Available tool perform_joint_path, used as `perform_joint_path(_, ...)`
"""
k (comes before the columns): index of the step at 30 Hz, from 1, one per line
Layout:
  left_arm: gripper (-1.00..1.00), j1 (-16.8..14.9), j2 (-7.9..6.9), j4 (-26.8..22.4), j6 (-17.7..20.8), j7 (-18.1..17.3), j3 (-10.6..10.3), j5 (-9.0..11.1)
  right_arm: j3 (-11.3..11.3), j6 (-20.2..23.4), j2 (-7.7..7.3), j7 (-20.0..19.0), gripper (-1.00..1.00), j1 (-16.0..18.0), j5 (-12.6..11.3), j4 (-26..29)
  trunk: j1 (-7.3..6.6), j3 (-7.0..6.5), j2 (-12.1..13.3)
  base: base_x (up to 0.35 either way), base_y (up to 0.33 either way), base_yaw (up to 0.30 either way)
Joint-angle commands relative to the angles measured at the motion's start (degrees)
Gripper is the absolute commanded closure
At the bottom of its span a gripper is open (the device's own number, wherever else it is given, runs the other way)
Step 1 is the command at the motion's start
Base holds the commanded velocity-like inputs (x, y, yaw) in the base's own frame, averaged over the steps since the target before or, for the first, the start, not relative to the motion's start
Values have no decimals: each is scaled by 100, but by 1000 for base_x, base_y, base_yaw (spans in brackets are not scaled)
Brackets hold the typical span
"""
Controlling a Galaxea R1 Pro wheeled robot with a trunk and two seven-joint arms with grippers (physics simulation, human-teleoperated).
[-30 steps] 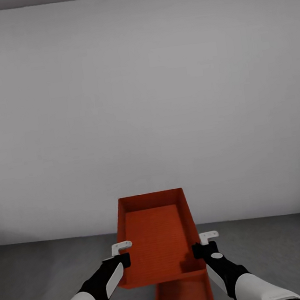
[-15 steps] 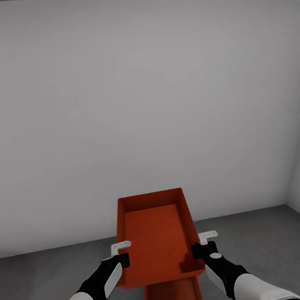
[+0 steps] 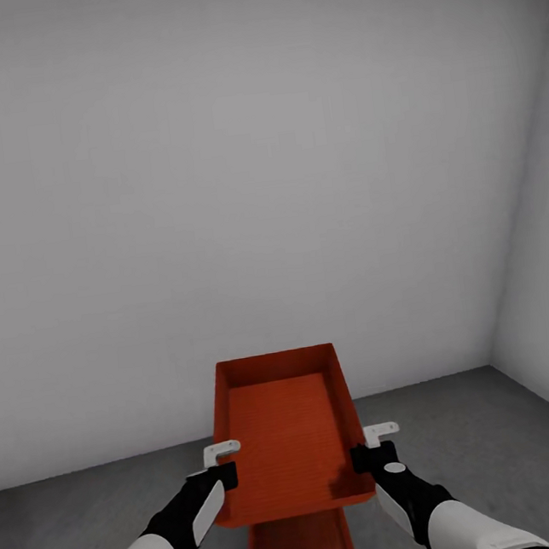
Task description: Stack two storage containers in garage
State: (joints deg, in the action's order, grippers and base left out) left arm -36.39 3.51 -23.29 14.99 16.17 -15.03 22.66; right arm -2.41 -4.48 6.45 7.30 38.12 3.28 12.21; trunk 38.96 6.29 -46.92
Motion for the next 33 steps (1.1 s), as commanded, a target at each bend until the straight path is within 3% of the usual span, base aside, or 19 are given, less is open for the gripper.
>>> perform_joint_path(1, 100, -8, -70, -29, 21, 114, 176, -166, 136, -14, -109, 61, 100, 5, 23, -14, 1, 9, -7, 0, 0, -14)
perform_joint_path(7, 100, -8, -69, -1, -81, 122, 176, -167, 136, -13, -109, 61, 100, 7, 23, -14, 1, 9, -7, 76, 0, -4)
perform_joint_path(22, 100, -8, -70, 9, -128, 126, 176, -166, 136, -12, -109, 61, 100, 6, 19, -13, 1, 9, -7, 301, 64, 1)
perform_joint_path(33, 100, -8, -77, 0, -128, 131, 176, -166, 136, -9, -109, 61, 100, 7, 23, -15, 1, 2, -7, 29, 4, 80)
